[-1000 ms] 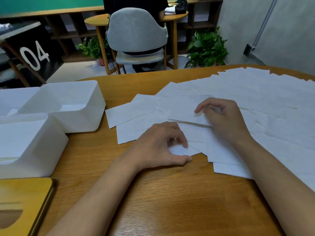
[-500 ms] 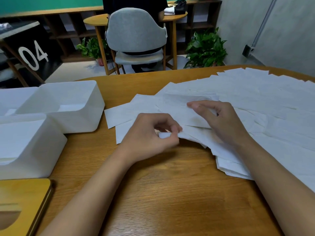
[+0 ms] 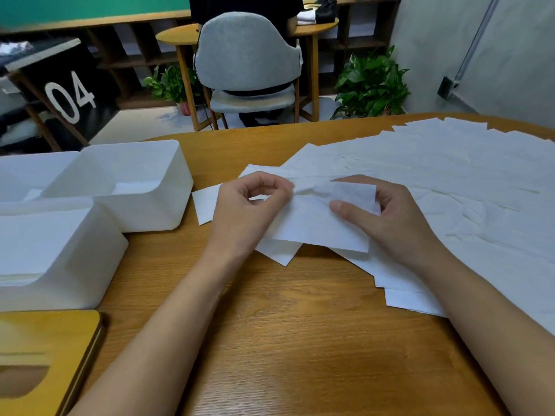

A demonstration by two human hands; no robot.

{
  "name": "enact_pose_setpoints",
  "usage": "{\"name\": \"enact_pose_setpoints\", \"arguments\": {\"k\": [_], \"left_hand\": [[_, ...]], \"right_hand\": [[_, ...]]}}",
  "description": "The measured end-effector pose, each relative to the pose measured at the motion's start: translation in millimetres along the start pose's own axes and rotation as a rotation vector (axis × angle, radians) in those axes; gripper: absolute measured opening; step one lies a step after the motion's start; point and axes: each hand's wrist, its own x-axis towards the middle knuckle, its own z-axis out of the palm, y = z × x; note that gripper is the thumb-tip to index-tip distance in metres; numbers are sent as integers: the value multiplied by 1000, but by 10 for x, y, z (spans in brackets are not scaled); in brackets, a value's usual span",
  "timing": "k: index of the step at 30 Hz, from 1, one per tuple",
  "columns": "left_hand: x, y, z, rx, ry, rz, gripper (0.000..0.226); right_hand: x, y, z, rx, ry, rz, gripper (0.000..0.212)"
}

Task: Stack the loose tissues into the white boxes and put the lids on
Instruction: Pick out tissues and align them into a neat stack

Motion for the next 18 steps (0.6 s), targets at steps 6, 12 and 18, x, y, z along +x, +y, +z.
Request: {"name": "enact_pose_setpoints", "arguments": {"k": [6, 12, 18], "left_hand": [[-52, 57, 46, -94, -57, -53, 26], [-100, 28, 144, -172, 22, -109, 32], [-88, -15, 172, -28, 35, -70, 43]], "right_hand": [[16, 31, -9, -17, 48, -34, 42], [0, 8, 38, -29, 38, -37, 68], [2, 13, 8, -56, 50, -116, 48]]}}
